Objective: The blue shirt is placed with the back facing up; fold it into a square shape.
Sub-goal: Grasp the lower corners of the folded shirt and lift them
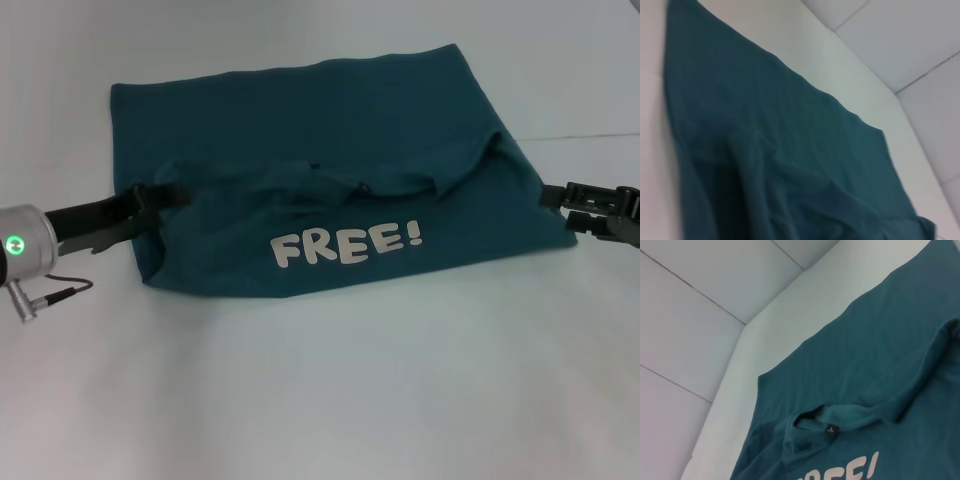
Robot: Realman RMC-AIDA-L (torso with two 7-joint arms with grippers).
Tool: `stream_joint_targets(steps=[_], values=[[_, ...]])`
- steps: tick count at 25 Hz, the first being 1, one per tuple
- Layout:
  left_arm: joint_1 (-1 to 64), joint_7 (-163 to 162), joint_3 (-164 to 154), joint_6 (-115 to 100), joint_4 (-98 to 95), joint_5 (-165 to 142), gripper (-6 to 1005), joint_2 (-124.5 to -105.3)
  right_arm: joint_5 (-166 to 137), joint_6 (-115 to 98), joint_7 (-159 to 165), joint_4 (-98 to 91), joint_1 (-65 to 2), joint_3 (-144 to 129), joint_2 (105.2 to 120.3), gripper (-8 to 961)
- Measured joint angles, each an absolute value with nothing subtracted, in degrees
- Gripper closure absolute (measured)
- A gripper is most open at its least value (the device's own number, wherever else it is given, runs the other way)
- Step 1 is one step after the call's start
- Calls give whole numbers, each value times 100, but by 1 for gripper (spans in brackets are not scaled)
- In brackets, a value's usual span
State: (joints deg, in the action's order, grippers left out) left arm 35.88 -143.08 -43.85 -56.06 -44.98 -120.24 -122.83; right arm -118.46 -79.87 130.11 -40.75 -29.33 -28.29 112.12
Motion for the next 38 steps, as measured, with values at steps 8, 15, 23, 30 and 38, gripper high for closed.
stream_joint_targets(steps=[8, 15, 23, 30, 38], values=[[3725, -13795, -4508, -5111, -3927, -12096, 417, -12268, -11855, -8085, 13003, -4033, -2928, -2855, 11255, 74], [3652, -13757, -4518, -5098, -3847, -12326, 418, -12300, -11887, -8089, 13017, -3970, -2883, -2880, 11259, 74], [3587, -13775, -4703, -5173, -3844, -12375, 418, -12330, -12149, -8137, 13017, -3800, -2858, -2885, 11213, 74], [3522, -13892, -4692, -5236, -3914, -12555, 635, -12340, -12213, -8244, 13012, -3849, -2856, -2895, 11169, 73], [3428, -13852, -4684, -5732, -4312, -12572, 778, -12307, -12290, -8248, 13026, -3858, -2982, -3078, 10893, 73]])
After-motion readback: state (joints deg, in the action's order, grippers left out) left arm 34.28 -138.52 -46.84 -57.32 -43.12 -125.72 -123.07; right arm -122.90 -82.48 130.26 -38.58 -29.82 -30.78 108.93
